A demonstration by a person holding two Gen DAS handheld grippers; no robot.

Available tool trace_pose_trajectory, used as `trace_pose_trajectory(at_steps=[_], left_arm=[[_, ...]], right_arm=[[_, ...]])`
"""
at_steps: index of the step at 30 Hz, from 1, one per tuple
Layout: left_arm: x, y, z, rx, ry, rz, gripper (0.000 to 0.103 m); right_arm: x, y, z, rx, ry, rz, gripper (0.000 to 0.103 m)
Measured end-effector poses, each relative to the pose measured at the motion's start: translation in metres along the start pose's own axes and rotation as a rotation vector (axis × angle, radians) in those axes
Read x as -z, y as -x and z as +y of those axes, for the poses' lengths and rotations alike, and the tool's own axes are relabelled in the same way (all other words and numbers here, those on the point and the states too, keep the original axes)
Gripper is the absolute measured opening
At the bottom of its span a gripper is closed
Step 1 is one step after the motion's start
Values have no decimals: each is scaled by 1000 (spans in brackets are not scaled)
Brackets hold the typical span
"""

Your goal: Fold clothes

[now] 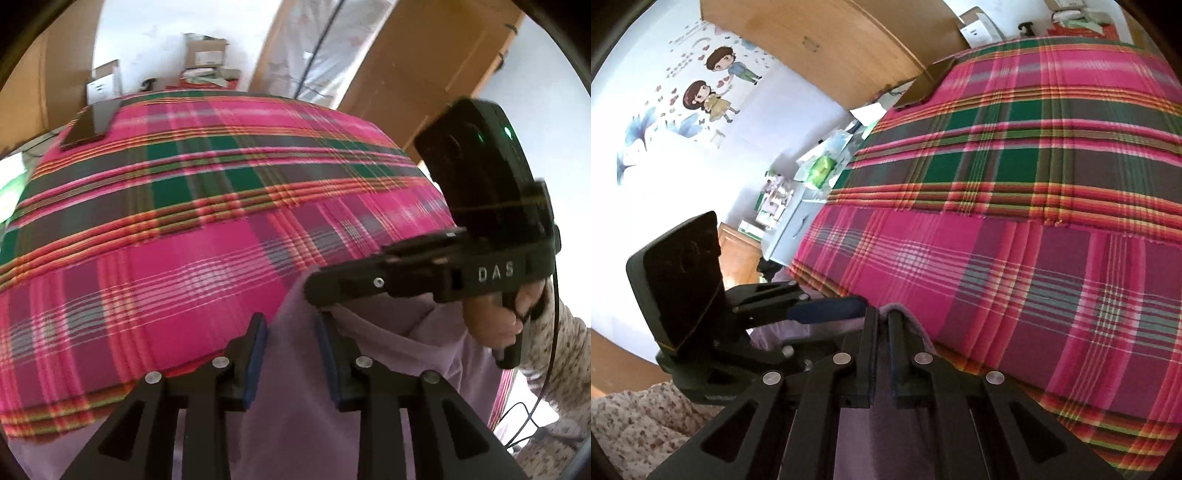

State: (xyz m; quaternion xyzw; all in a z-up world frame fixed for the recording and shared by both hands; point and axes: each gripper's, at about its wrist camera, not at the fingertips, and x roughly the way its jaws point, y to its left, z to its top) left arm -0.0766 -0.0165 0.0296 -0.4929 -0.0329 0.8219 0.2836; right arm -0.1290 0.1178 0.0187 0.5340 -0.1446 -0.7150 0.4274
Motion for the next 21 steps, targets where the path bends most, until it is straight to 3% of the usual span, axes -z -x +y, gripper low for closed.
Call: trace_pose_trajectory(at_steps=[5,9,13,21], left_arm=[[-3,-12,4,24,19,29,29],[-3,-18,4,15,21,44,15],[-3,-19,5,9,34,34,9],[-4,-8,15,20,104,-31,6]], right_arm=[[-1,-1,-6,1,-23,27,6],[1,2,-6,15,-15,36,9],[5,13,-7,31,-5,20,19],[42,73,-11,200,110,-61,22]])
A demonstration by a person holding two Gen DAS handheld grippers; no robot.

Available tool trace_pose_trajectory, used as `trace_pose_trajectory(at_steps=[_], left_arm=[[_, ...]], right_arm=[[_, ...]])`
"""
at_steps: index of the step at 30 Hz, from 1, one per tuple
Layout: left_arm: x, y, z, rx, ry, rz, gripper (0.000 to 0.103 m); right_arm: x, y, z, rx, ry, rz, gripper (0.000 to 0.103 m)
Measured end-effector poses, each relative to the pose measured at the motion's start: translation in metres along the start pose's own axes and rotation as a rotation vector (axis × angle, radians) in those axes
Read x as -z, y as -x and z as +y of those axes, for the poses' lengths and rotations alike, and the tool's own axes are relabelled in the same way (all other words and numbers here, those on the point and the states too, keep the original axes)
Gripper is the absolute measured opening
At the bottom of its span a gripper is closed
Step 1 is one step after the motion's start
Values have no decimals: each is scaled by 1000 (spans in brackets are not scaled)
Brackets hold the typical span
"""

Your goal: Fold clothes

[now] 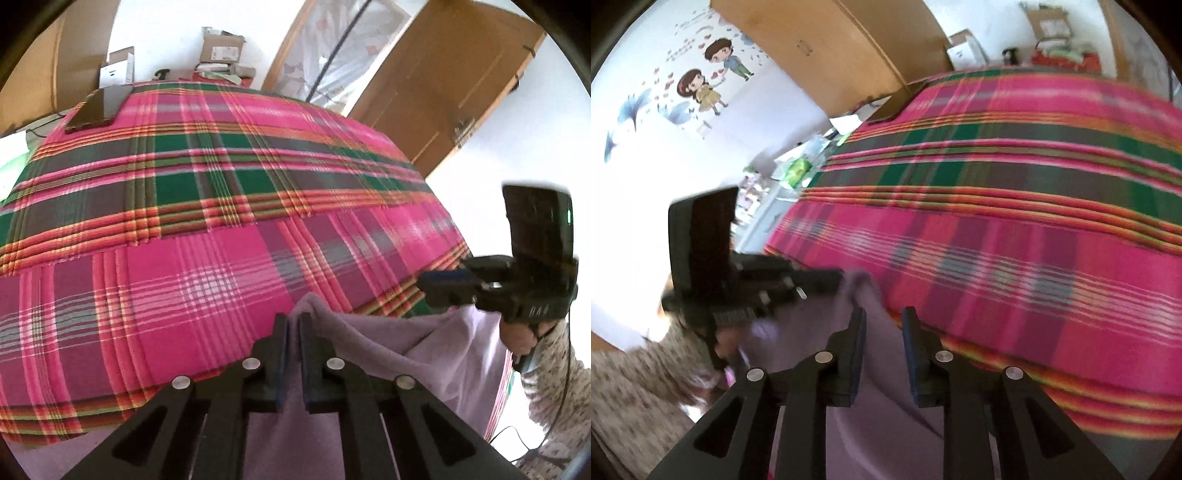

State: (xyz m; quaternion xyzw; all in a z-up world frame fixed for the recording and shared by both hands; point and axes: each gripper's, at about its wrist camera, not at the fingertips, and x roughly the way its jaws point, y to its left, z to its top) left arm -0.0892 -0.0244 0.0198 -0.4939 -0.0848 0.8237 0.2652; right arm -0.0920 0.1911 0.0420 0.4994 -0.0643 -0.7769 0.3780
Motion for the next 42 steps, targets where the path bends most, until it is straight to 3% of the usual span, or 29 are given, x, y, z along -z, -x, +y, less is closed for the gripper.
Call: trace_pose_trajectory(at_steps=[4,9,18,24,26,27,28,35,37,42], left_arm=[[0,0,3,2,28,-4,6],[1,-1,4,-7,41,1,6],[3,-3,3,-19,60,9,6],[2,-6,3,-28,64,16,6],[2,-6,3,-30,65,15,6],[2,-6,4,-29,67,14,6],[2,-6,4,-29,69,13,6],[2,-3,8,-12,97,-7,6],[3,-3,13,-25,116,-8,1],[4,-5,27,-60,164,-12,0]], right_arm=[[22,13,0,70,85,22,22],[38,2,13,96,236,89,22],[49,-17,25,118,377,170,23],[52,-20,29,149,399,180,27],[53,-21,33,161,412,178,19],[54,-21,33,158,411,176,7],[54,-20,34,156,405,168,5],[48,2,17,205,275,36,3],[44,11,7,217,213,-14,3],[48,-2,2,233,188,11,3]])
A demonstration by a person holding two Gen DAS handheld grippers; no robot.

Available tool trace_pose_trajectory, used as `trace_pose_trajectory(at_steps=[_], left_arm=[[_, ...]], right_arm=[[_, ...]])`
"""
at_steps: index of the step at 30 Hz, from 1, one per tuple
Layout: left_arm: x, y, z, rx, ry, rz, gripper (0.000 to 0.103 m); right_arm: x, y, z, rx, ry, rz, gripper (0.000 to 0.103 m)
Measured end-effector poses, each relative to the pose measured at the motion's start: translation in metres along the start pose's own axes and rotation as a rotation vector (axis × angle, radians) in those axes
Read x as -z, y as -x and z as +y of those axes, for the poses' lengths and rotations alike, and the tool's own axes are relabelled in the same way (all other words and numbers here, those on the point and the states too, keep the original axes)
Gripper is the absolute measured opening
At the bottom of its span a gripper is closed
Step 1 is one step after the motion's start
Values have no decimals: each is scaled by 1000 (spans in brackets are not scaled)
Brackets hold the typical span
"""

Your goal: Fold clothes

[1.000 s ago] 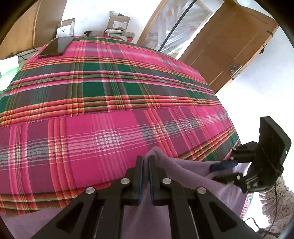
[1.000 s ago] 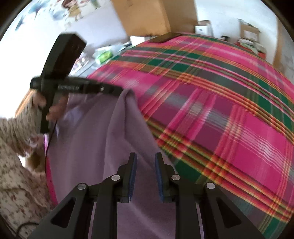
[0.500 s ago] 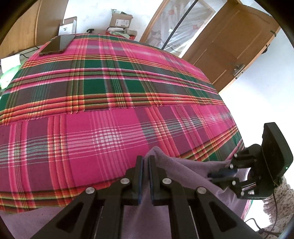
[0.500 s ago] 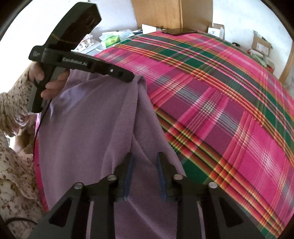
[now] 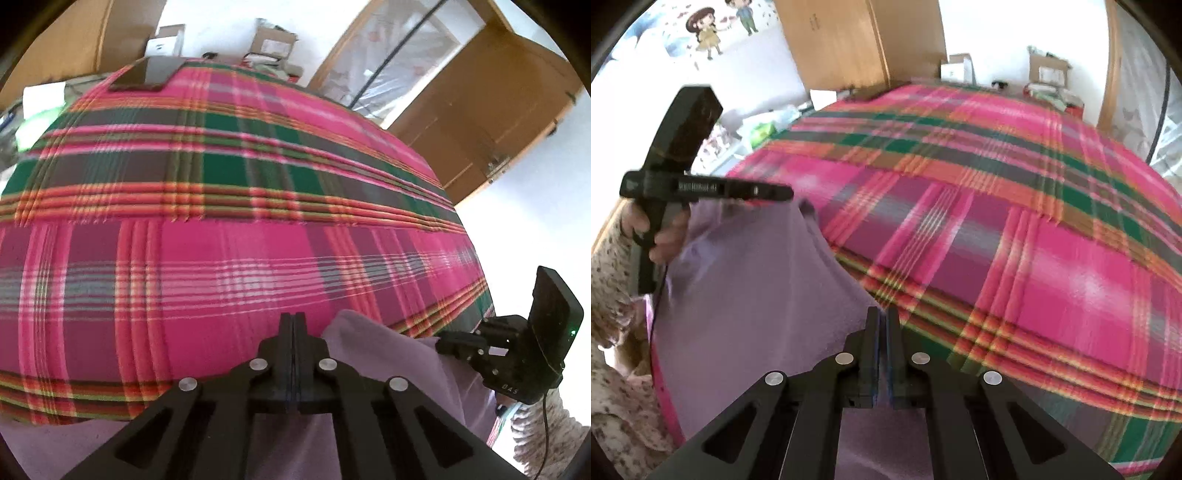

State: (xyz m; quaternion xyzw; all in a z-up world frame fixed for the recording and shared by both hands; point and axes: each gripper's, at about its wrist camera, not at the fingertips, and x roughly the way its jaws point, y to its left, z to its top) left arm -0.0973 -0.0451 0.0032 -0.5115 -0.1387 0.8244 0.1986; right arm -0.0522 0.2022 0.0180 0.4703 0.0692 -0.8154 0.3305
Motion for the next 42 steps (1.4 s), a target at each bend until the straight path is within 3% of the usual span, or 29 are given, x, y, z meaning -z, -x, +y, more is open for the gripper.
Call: trace_pose_trajectory(at_steps=[6,16,21,26,30,35,42], left_arm=[[0,6,2,0,8,-19,0],[6,28,-34,-47,-127,-73,4],[14,35,-46,-72,-171,-83,8],[24,40,-58,-58,-193,-82,8],[30,41,-69,-14,-197,-82,8],[43,23,-87,26,-221,-24,12],[54,7,-93,42,-200,20,12]], right_arm=[[4,12,-15,6,-91,-47,6],[10,40,-43,38,-246,-136,13],[42,76,-61,118,-342,-189,16],[82,102,-66,231,-390,-217,27],[122,124,-80,366,-508,-275,29],[157,130,-94,564,-606,-257,37],[189,152,-110,702,-730,-310,45]])
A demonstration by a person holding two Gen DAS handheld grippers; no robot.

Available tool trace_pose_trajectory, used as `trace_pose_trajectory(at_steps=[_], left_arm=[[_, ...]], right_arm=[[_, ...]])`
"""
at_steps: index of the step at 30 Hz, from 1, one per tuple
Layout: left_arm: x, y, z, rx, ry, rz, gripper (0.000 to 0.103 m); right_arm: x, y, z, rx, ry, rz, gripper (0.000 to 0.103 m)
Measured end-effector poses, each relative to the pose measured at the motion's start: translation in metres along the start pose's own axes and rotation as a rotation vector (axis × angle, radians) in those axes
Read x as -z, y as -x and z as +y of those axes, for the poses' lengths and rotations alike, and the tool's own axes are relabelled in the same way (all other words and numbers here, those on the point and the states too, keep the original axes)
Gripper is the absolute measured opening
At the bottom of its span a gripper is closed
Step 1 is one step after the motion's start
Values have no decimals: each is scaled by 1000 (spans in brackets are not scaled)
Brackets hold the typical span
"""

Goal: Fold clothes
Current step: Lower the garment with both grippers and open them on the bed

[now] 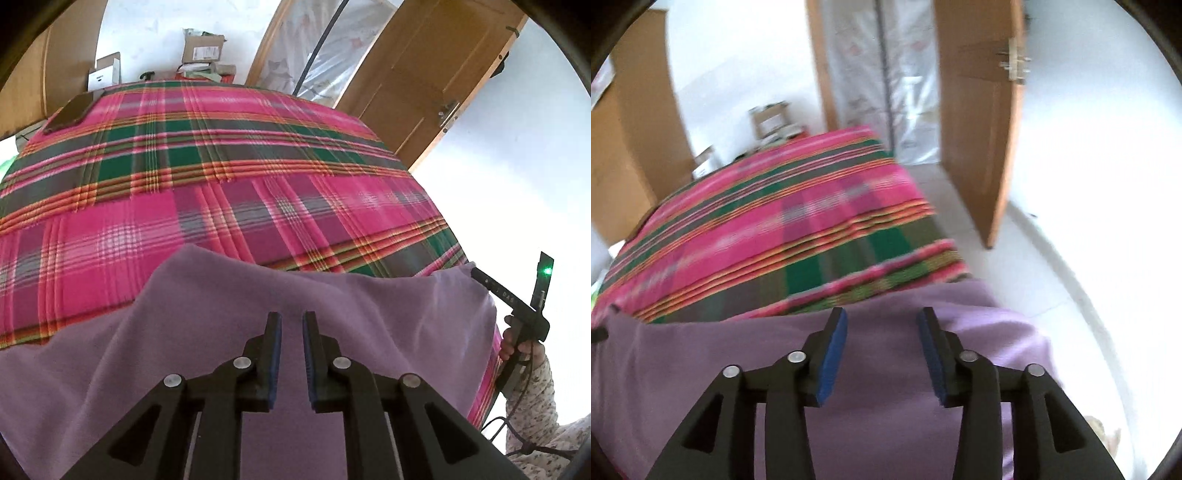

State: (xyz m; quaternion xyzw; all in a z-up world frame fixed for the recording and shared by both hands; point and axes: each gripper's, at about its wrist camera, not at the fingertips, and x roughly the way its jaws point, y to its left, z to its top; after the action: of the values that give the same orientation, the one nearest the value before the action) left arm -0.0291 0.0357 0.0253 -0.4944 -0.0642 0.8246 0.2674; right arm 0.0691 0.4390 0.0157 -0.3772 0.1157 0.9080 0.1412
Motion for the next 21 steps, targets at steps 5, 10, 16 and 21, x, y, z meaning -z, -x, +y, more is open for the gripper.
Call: trace_pose_trajectory(at_steps=[5,10,16,21], left_arm=[[2,-2,2,-12,26,5,12],[8,14,13,-46,70,-29,12],[23,52,49,-135,179,-96,12],[39,82,82,-227,279,-137,12]], right_arm=[[0,-3,-30,15,-138,18,45],[0,-1,-27,76,-121,20,45],[-2,20,-14,138,-103,-55,45],[-10,30,29,-46,-24,-74,45]])
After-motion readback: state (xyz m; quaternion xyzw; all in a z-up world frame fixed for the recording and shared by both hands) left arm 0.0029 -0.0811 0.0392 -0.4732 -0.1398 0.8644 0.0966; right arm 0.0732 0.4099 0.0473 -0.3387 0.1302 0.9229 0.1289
